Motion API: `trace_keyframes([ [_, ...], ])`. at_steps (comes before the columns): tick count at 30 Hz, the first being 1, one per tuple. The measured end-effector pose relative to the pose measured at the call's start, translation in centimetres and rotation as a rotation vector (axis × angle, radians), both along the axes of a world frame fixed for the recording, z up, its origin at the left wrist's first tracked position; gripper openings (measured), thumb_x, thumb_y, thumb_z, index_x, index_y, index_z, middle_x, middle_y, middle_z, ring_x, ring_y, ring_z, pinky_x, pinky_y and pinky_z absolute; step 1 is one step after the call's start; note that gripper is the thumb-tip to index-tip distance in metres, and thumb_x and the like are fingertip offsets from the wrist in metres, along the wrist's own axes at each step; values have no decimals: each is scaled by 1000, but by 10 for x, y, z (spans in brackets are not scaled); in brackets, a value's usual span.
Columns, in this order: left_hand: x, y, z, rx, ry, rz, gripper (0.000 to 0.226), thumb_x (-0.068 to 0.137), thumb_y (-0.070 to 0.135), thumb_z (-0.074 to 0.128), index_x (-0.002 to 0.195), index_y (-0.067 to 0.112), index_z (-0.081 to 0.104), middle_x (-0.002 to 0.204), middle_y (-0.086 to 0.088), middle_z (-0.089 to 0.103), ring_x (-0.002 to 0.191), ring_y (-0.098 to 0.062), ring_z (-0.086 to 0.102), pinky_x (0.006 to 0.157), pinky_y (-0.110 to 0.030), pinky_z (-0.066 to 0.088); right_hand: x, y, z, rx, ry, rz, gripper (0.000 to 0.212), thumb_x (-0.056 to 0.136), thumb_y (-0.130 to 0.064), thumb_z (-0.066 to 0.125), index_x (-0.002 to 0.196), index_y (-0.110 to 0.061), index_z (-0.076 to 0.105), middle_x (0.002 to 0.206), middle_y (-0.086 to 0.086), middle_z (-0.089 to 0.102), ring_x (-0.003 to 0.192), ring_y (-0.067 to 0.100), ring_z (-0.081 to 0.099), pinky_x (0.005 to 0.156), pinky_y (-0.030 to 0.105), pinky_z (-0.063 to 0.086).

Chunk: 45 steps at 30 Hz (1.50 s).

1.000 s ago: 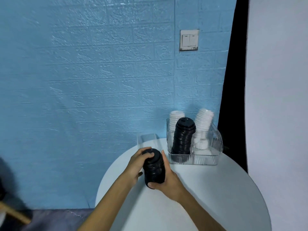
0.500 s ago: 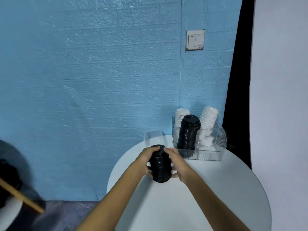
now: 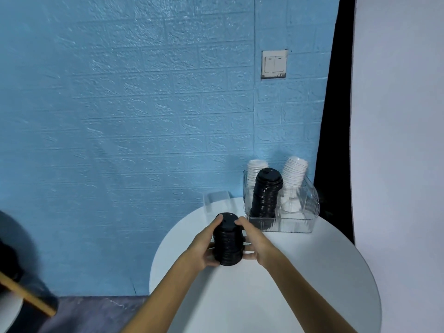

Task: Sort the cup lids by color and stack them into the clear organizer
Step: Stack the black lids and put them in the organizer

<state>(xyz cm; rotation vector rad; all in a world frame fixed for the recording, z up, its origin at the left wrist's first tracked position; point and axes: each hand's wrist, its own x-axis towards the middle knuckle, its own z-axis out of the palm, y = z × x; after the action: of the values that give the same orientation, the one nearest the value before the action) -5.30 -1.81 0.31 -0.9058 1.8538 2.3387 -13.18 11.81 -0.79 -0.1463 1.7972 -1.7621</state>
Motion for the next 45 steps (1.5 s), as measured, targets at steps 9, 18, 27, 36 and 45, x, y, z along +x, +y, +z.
trace_keyframes([
  [9,-22,34,21,-111,123,-16,49,78,65,73,110,28,70,113,-6,71,109,-25,66,98,-52,55,-13,40,20,-71,73,-107,33,89,-44,64,113,-23,69,110,3,75,105,23,69,93,41,57],
  [18,-109,120,62,-46,269,-74,59,66,69,78,104,24,77,99,-3,79,96,-26,74,90,-47,59,-71,120,66,-68,201,-307,35,84,-49,66,108,-24,72,103,7,74,96,28,69,99,47,55],
  [27,-155,158,54,-80,273,44,60,65,77,72,80,19,75,85,-4,78,84,-24,74,87,-49,61,-101,142,72,-72,206,-376,29,92,-45,59,103,-20,68,92,5,69,84,23,63,85,39,53],
  [36,-192,157,16,-56,298,171,103,42,103,52,97,18,73,93,-5,77,90,-24,74,89,-49,59,-131,122,39,-158,191,-439,62,66,-62,64,114,-22,70,108,4,76,99,22,73,93,45,58],
  [45,-211,164,-2,63,321,118,85,56,81,58,117,22,67,104,-7,76,96,-27,73,93,-51,57,-166,112,2,-147,198,-494,70,68,-69,58,120,-23,67,109,5,75,99,25,72,93,48,58],
])
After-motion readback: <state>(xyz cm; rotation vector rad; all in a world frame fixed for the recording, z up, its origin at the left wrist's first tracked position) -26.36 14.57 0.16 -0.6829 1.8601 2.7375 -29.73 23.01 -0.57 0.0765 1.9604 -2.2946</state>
